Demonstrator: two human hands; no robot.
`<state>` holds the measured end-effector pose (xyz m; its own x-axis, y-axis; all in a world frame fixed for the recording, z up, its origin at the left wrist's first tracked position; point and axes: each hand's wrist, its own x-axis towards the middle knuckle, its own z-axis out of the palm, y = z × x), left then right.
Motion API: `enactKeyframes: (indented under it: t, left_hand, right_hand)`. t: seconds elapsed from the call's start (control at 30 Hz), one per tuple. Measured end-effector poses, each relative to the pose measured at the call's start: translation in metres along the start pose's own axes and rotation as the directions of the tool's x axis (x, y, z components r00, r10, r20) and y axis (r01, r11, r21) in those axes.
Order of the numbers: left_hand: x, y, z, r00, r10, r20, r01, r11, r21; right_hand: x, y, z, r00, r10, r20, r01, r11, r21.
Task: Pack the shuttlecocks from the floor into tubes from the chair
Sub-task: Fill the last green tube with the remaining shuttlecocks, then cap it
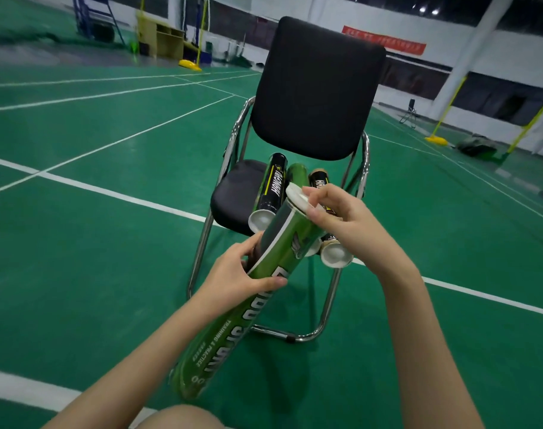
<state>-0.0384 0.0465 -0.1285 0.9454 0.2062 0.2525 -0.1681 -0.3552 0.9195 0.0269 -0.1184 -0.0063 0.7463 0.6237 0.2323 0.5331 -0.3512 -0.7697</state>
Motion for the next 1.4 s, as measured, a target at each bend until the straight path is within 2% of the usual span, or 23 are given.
enactKeyframes:
  t: [0.17,0.47,0.7,1.07,1.23,1.4]
  left_hand:
    - [-0.007,0.000,-0.002,1.000,0.006,-0.016,-0.005,0.999,0.035]
    - [-0.012,0.004,-0.004,1.000,-0.002,-0.022,0.002,1.000,0.009]
    - [-0.014,0.003,-0.002,1.000,-0.015,-0.018,0.015,1.000,-0.021]
    - [-0.019,0.008,-0.003,1.000,0.000,-0.025,-0.001,0.998,-0.065]
    - [-0.024,0.014,-0.006,0.998,0.034,-0.059,-0.037,0.998,-0.060]
    - [-0.024,0.011,-0.005,0.996,0.046,-0.072,-0.051,0.996,-0.072]
  right_hand:
    - [-0.005,-0.002,0.001,0.999,0.017,0.029,-0.013,0.992,-0.129]
    - [-0.012,-0.002,0.001,0.998,0.026,0.048,-0.021,0.995,-0.097]
    - [-0.020,-0.010,0.012,1.000,0.025,0.018,-0.022,0.989,-0.145]
    - [-0.024,-0.004,0.024,0.989,-0.092,-0.113,0.072,0.983,-0.170]
    - [-0.023,0.002,0.028,0.985,-0.092,-0.144,0.060,0.975,-0.214]
    - [-0.025,0.004,0.032,0.977,-0.157,-0.142,0.115,0.957,-0.267]
